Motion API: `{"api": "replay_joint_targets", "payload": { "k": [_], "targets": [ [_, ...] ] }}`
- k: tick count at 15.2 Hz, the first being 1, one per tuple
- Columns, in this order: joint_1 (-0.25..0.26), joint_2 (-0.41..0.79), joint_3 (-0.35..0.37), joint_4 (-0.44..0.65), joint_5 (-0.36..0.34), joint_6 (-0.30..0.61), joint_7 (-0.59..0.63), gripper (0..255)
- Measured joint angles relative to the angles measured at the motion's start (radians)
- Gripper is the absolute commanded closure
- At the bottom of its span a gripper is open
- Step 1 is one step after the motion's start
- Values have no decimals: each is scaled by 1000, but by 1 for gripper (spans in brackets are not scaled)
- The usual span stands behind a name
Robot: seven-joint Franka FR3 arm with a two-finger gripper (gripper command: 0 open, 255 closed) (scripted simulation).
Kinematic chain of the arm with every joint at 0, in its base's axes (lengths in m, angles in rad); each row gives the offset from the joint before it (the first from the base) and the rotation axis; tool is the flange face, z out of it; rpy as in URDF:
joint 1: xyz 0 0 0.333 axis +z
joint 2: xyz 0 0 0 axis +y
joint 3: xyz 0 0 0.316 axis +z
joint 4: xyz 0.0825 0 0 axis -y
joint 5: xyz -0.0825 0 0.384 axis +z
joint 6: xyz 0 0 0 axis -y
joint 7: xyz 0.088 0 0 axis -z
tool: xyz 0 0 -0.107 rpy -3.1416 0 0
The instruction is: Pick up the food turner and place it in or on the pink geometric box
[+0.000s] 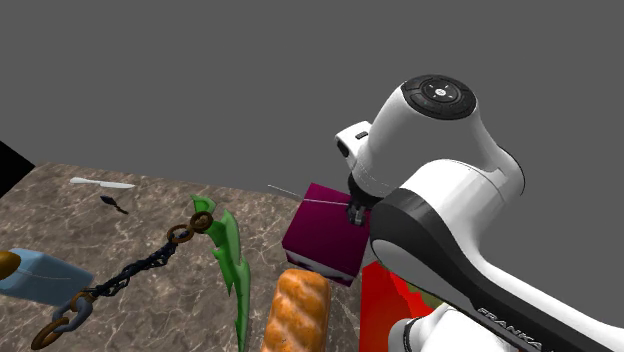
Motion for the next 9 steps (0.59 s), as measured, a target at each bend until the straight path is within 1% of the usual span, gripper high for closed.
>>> {"api": "replay_joint_targets", "payload": {
  "k": [9],
  "targets": [
    [0, -18, -1, -124, -2, 104, 4, 255]
  ]
}}
